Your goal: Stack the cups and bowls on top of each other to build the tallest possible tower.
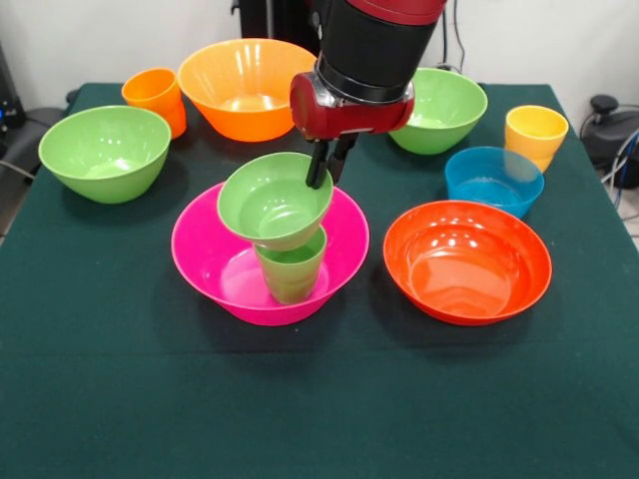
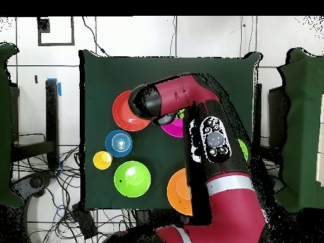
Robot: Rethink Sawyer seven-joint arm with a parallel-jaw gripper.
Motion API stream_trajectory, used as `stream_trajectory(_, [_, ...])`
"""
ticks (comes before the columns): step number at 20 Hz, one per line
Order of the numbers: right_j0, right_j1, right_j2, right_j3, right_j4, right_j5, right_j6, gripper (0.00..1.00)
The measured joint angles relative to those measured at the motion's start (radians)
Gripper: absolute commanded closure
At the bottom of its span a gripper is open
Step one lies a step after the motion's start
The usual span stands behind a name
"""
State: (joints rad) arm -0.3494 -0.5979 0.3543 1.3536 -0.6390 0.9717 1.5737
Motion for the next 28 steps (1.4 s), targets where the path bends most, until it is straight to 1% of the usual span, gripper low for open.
stream_trajectory(11, [-0.014, 0.003, 0.031, 0.002, 0.0, 0.0, 0.0, 1.0])
stream_trajectory(28, [-0.017, 0.004, 0.043, 0.004, -0.004, 0.0, 0.0, 1.0])
